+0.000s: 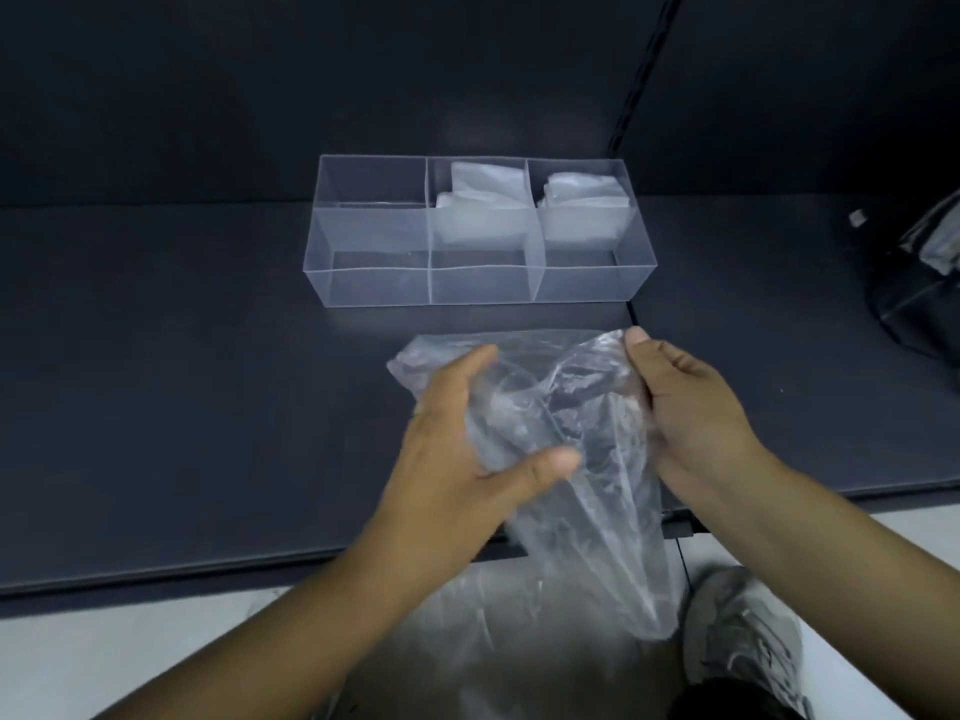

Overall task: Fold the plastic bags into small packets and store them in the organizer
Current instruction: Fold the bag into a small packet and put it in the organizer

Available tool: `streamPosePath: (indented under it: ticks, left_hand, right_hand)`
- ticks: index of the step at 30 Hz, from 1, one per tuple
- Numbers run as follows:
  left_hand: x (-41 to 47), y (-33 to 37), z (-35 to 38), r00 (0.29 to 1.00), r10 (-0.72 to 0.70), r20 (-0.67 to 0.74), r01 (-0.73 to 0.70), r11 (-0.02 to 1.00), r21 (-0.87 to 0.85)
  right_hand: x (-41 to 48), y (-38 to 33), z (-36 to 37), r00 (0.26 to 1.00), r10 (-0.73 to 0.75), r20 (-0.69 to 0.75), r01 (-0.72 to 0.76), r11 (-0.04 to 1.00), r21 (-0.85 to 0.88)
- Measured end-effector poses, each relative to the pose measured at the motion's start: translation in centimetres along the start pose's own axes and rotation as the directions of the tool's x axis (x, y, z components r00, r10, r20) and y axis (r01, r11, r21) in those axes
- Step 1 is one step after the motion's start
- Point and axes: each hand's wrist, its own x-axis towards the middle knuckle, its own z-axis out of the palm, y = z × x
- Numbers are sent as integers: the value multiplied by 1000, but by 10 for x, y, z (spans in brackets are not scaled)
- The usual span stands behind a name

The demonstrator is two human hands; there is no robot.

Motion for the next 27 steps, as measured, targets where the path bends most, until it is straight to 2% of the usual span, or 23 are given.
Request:
streamPosePath:
  ticks: [2, 5, 7, 10, 13, 15, 17, 20, 24, 27]
  left_hand:
    - [5, -1, 9, 992, -108, -65, 98, 985, -145]
    - [12, -5, 11, 984, -141, -105, 103, 948, -302]
    - [14, -8, 2, 987, -119, -112, 79, 948, -310]
    - [15, -17, -15, 984, -127, -124, 87, 954, -288]
    - [12, -19, -23, 989, -114, -93, 91, 971, -222]
    - [7, -13, -21, 996, -78, -31, 70, 976, -206]
    - [1, -5, -15, 993, -58, 99, 70, 989, -130]
    - [-8, 3, 3, 964, -87, 253, 114, 989, -95]
    - [-6, 9, 21, 982, -70, 174, 108, 970, -216]
    - [-2, 4, 17, 992, -85, 93, 102, 977, -189]
  right_hand:
    - [-3, 3, 0, 1000, -5, 18, 5, 1000, 3]
    - [-6, 1, -2, 992, -53, 111, 56, 998, -23]
    - [-4, -6, -12, 970, -74, 232, 104, 987, -122]
    - [-2, -23, -30, 890, 12, 456, 171, 918, -357]
    - [-8, -32, -36, 829, 32, 559, 230, 891, -392]
    - [-13, -32, -35, 834, -23, 551, 268, 890, -369]
    - [-18, -31, -30, 853, -104, 511, 300, 900, -318]
    - [-25, -25, -18, 875, -233, 425, 344, 916, -207]
    - [-31, -16, -1, 830, -366, 421, 482, 851, -211]
    - [-28, -20, 2, 793, -445, 415, 555, 809, -193]
